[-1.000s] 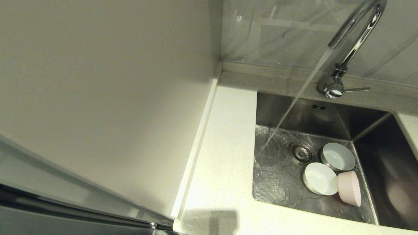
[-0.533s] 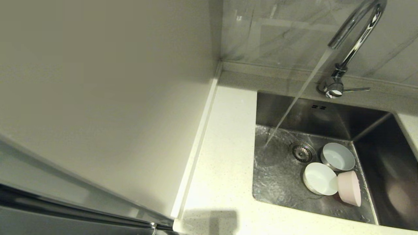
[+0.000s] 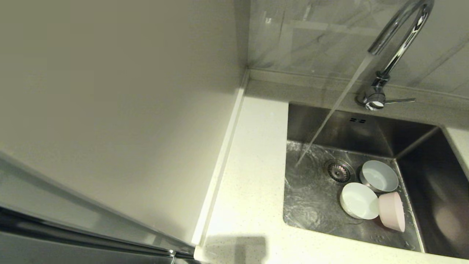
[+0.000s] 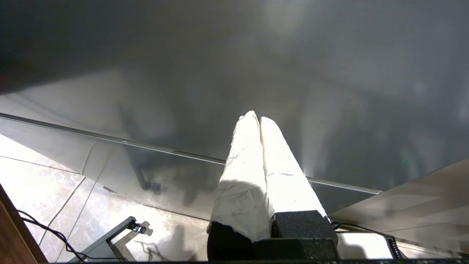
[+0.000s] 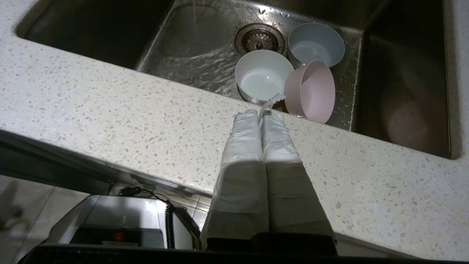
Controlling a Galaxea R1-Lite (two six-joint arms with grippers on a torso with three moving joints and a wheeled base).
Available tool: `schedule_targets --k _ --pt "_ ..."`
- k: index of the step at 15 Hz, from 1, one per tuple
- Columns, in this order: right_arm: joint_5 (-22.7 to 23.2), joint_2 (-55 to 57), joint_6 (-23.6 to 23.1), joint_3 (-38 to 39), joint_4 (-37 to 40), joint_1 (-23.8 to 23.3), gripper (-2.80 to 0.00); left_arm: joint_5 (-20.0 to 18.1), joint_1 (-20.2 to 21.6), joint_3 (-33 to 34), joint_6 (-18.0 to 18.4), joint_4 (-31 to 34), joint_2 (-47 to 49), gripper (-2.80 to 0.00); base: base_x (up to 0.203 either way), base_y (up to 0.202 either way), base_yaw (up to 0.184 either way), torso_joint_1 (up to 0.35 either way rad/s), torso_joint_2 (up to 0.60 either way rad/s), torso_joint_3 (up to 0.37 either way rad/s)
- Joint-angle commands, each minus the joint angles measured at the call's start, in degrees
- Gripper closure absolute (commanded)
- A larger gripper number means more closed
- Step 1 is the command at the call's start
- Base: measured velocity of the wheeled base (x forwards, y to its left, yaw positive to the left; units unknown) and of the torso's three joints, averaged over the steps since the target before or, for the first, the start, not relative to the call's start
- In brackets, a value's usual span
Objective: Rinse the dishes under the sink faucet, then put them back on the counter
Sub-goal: Turn off the faucet
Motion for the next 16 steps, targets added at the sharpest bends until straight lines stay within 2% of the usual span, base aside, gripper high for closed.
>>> schedule_targets --k 1,9,11,13,16 --pt "-0.02 0.07 0.00 0.01 -0.01 -0.01 0.00 0.02 -0.01 0.00 0.00 -0.04 -0.22 0.00 0.000 0.000 0.000 0.000 0.00 0.000" --pt "0.09 0.07 -0.27 0.09 -0.03 -0.01 0.00 0.02 -0.01 0.00 -0.04 -0.04 -0.18 0.00 0.000 0.000 0.000 0.000 0.00 0.000" --pt "0.89 1.87 0.36 -2.71 0.04 0.05 0.00 0.02 0.05 0.00 -0.07 -0.04 -0.18 0.00 0.000 0.000 0.000 0.000 0.00 0.000" --pt "2.03 10.45 4.38 -8.03 -0.14 0.07 0.00 0.02 0.04 0.00 -0.04 -0.04 -0.22 0.00 0.000 0.000 0.000 0.000 0.00 0.000" --pt "4.39 30.76 15.37 -21.26 -1.18 0.13 0.00 0.02 0.05 0.00 -0.07 -0.04 -0.18 0.00 0.000 0.000 0.000 0.000 0.00 0.000"
